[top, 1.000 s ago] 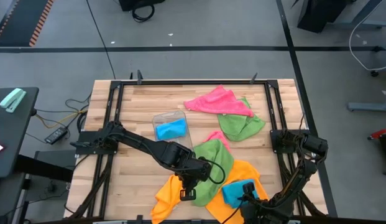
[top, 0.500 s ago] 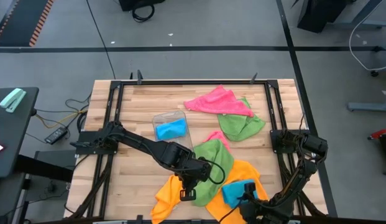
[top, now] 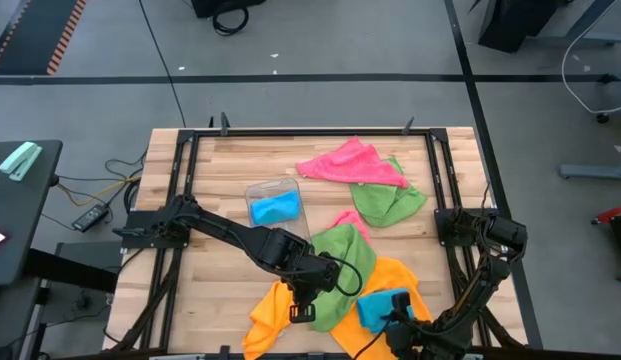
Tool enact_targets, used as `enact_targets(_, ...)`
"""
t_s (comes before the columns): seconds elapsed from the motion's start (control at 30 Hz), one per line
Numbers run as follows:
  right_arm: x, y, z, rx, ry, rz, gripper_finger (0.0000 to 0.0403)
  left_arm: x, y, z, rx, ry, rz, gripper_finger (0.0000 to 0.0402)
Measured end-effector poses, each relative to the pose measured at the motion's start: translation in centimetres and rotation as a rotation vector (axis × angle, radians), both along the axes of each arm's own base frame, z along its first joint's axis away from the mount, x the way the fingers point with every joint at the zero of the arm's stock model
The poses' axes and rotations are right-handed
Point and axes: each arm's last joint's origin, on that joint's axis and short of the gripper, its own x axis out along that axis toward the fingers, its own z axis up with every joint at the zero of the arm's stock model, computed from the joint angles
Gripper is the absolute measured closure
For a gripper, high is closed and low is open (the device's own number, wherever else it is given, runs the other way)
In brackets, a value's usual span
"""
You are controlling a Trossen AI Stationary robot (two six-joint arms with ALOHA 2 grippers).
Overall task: Fold microfiber towels
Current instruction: Fold the blue towel
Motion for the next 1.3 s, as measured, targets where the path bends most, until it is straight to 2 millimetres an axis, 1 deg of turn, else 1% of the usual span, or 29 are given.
enact_targets(0.17,0.0,-0.5,-0.5,-0.023,0.010,-0.005,0.0278,0.0,0.0,0.0,0.000,0.000,0.000,0.0362)
enact_targets(0.4,0.4,-0.4,-0.4,0.005,-0.005,-0.019,0.0354,0.0,0.0,0.0,0.000,0.000,0.000,0.0373)
enact_targets(0.57,0.3,-0.4,-0.4,0.013,-0.007,-0.029,0.0387,0.0,0.0,0.0,0.000,0.000,0.001,0.0372)
enact_targets(0.77,0.3,-0.4,-0.4,0.036,-0.015,-0.062,0.0394,0.1,0.1,0.0,0.003,-0.002,-0.004,0.0366)
enact_targets(0.97,0.4,-0.5,-0.2,0.054,-0.049,-0.099,0.0395,0.1,0.1,0.0,0.004,-0.003,-0.006,0.0376)
enact_targets(1.17,0.7,-0.9,2.2,0.060,-0.166,-0.120,0.0396,0.1,0.1,0.0,0.010,-0.008,-0.019,0.0375)
enact_targets(1.3,1.2,-1.4,2.5,0.036,-0.168,-0.109,0.0396,0.2,0.2,0.0,0.010,-0.014,-0.016,0.0371)
